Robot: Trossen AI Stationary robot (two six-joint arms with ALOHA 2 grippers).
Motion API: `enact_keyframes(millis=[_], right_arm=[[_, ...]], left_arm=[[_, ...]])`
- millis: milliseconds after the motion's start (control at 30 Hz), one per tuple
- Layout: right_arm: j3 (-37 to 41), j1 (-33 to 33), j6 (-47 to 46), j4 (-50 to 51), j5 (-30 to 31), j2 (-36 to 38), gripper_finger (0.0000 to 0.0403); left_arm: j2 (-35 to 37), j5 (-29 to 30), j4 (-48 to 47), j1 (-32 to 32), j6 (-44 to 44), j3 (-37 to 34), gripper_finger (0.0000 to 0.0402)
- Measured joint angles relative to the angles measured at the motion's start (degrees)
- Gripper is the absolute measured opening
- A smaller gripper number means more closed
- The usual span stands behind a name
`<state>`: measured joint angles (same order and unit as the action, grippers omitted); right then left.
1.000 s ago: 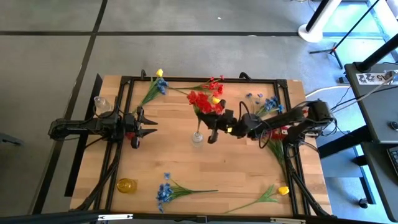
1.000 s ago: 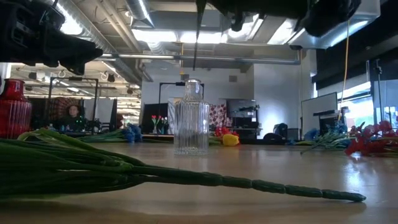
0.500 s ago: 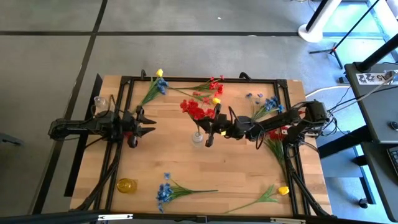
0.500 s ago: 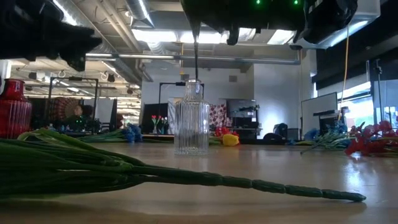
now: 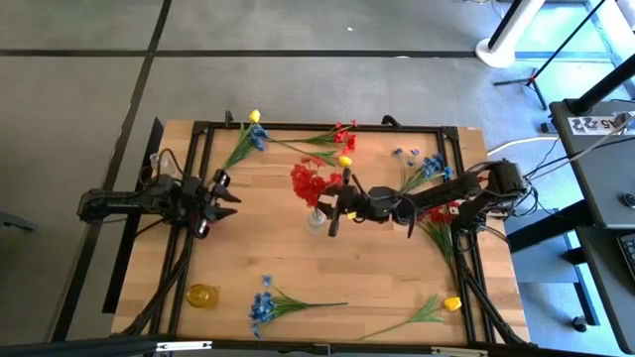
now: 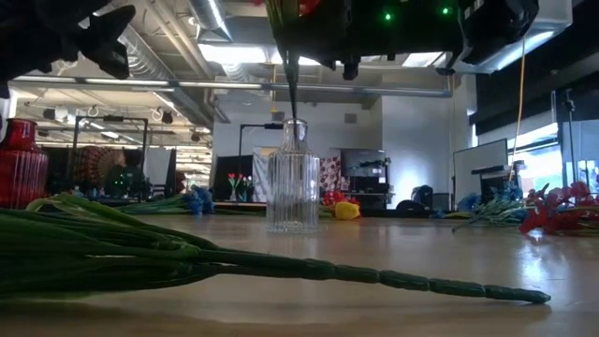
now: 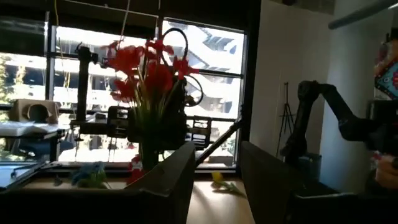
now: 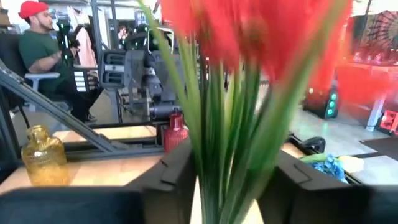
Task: Sort flowers into vase by color
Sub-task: Put the top right red flower into the transparent vase, then put the top red flower into the transparent vase
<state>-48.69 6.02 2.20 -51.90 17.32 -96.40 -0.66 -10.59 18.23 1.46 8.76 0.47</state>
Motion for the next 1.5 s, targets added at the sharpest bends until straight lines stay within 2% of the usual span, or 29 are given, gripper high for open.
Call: enact_keyframes(millis=[133, 267, 433, 600, 800, 967, 1100, 1200, 1400, 1500], right_arm=[[0.0, 0.0, 0.25, 5.12, 0.0, 2.98, 0.0178], [0.0, 0.04, 0.26, 13.03, 0.0, 7.24, 0.0212], [-0.02, 1.88, -0.03, 24.05, 0.55, 12.96, 0.0242], [-0.02, 4.06, -0.55, 34.02, 0.59, 16.37, 0.0257], [-0.02, 5.81, -0.44, 41.99, 0.66, 18.19, 0.0262], [-0.02, 6.88, -1.26, 46.2, 1.16, 18.21, 0.0262], [-0.02, 7.63, -6.07, 50.97, 1.57, 18.21, 0.0262], [-0.02, 9.0, -10.86, 52.95, 5.48, 18.21, 0.0262], [-0.02, 13.27, -14.96, 53.86, 8.59, 18.21, 0.0262], [-0.02, 15.17, -18.68, 53.83, 9.31, 18.21, 0.0262]], left_arm=[[-2.43, 4.45, 2.17, -0.82, 2.62, 0.0, 0.0125], [-8.85, 10.52, 3.3, -1.55, 3.29, -0.04, 0.0125], [-21.61, 18.58, 8.05, -1.83, 3.76, 2.18, 0.0125], [-38.0, 23.03, 6.09, -1.22, 2.14, 10.49, 0.013], [-53.05, 23.28, -1.09, 5.16, 0.68, 21.23, 0.0174], [-60.7, 22.87, -11.2, 15.57, -4.21, 31.17, 0.0204], [-66.33, 15.53, -18.56, 24.9, -7.39, 39.28, 0.0208], [-71.4, 10.25, -21.63, 29.72, -8.78, 43.8, 0.0208], [-82.83, 8.68, -25.15, 36.51, -15.66, 51.94, 0.0208], [-88.47, 5.77, -27.07, 39.69, -17.34, 56.45, 0.0208]])
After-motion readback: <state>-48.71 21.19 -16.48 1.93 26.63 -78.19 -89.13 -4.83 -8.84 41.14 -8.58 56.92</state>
